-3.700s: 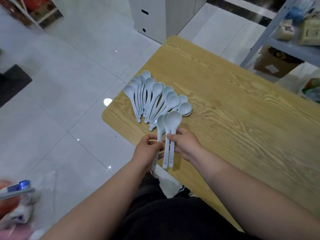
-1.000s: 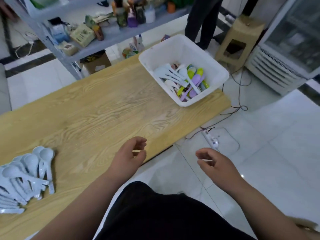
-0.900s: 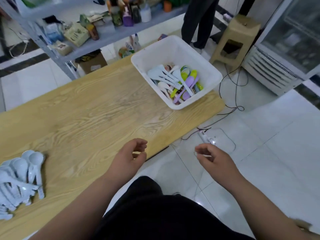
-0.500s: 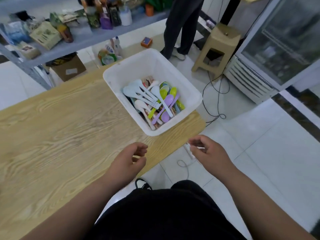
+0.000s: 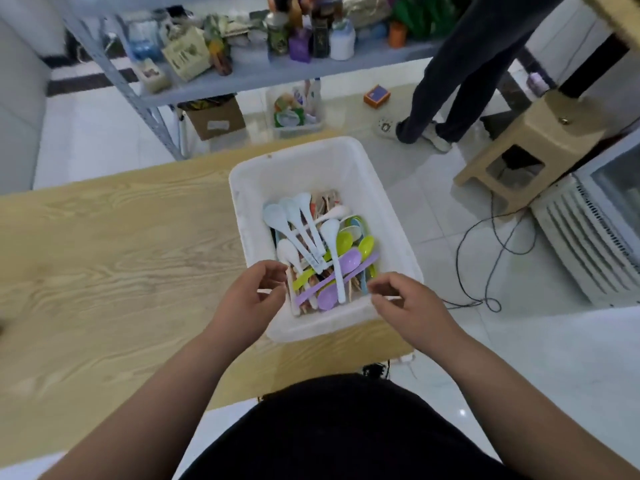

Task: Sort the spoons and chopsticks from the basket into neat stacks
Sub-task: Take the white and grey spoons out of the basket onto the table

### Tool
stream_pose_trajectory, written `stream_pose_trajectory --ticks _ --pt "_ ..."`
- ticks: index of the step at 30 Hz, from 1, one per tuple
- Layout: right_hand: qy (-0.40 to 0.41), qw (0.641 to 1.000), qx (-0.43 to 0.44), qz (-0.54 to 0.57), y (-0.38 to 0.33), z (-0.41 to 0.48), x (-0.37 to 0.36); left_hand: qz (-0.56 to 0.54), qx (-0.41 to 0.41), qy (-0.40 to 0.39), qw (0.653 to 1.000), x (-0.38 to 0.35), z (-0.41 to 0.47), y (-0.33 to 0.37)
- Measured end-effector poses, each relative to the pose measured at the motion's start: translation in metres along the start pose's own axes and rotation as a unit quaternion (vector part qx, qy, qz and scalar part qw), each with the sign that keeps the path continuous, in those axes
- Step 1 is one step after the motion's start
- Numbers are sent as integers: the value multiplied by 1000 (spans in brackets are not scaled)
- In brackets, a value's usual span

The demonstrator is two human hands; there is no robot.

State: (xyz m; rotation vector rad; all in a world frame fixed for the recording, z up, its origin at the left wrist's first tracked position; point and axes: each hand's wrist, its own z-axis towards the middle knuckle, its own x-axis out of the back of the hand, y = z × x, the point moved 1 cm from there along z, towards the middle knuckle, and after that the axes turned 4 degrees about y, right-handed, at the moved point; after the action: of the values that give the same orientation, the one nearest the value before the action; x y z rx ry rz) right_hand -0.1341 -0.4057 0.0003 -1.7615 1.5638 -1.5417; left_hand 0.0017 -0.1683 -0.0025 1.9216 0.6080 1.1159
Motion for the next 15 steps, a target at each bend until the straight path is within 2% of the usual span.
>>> stream_pose_trajectory --ticks 7,11,15 --pt "-99 989 96 -59 -19 108 23 -39 100 102 989 -41 -3 -5" --pt "-114 981 103 -118 -27 142 11 -26 127 100 987 -52 2 -6" --pt "-131 962 89 -221 -21 162 -16 23 134 80 987 -49 33 -3"
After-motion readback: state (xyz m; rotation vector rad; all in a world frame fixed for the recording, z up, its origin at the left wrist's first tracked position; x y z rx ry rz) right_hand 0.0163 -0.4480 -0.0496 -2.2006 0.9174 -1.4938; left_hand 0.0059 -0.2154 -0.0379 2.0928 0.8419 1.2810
